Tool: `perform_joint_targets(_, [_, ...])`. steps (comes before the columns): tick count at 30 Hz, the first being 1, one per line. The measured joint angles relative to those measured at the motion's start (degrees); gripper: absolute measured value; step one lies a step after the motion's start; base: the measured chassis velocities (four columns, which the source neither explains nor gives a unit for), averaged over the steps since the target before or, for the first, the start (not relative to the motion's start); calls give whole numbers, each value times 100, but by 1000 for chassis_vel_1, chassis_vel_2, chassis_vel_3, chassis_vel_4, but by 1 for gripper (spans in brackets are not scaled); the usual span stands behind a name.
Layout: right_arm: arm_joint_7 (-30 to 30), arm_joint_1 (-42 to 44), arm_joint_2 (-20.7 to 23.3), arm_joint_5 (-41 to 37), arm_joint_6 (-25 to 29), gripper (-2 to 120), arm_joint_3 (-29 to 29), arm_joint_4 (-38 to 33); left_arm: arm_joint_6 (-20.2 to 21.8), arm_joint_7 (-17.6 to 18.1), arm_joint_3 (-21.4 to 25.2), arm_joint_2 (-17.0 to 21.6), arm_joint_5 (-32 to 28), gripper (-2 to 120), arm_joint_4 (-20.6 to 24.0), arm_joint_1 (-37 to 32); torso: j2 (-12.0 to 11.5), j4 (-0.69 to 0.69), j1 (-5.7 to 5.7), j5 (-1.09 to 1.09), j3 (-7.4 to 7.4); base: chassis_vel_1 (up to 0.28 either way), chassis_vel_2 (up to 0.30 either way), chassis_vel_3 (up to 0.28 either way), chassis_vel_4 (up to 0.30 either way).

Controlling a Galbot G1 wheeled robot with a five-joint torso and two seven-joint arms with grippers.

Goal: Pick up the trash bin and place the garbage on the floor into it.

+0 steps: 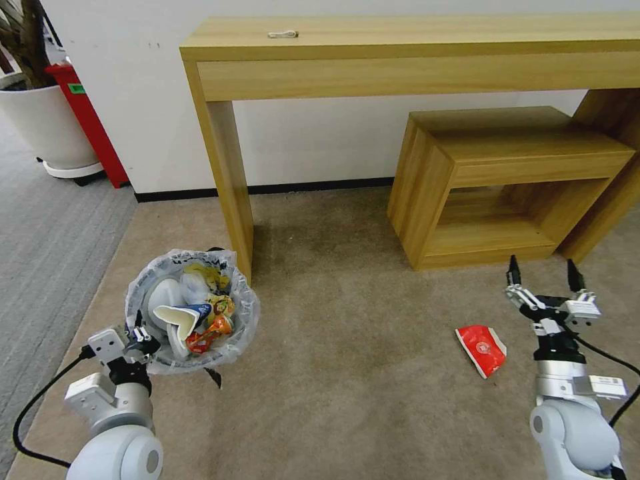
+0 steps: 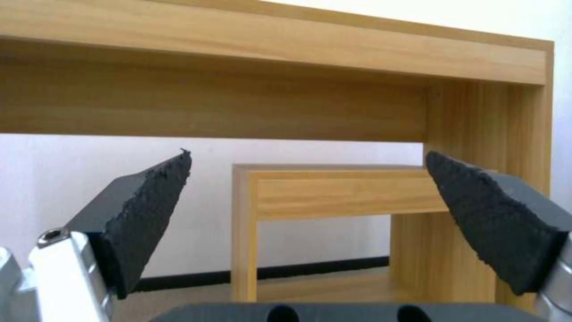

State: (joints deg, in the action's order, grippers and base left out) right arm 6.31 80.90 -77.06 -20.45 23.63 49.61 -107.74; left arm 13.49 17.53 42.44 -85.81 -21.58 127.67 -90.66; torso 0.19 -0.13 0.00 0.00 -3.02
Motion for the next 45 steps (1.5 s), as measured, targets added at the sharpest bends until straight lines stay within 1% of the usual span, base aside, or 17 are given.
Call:
perform_joint_targets(12, [10,-80,-89,148,-62,100,-143,-20,-48,-111,15,25,21,1,60,-125,0,0,0,0,0,0,0,0,0])
perform_joint_targets(25, [14,-83,-84,76,-82,100,-88,-73,-61,-193,-19,66,-11,1,-58,-103,0,1,0,0,0,0,0,0,0])
perform_joint_targets(37, [-27,-79,-107,52,-80,100,-75,-96,-77,-202,11,101,-75,1,-71,-99,0,0,0,-1,0,-72,-68,-73,-72])
perform_joint_targets(38, [-31,-77,-119,59,-80,100,-73,-100,-85,-202,42,120,-117,1,-69,-116,0,-1,0,-1,0,-118,-102,-104,-106])
perform_joint_targets(45, [-81,-75,-163,105,-109,100,-87,-167,-102,-202,177,193,-253,1,-44,-147,0,0,0,0,0,-116,-109,-112,-114])
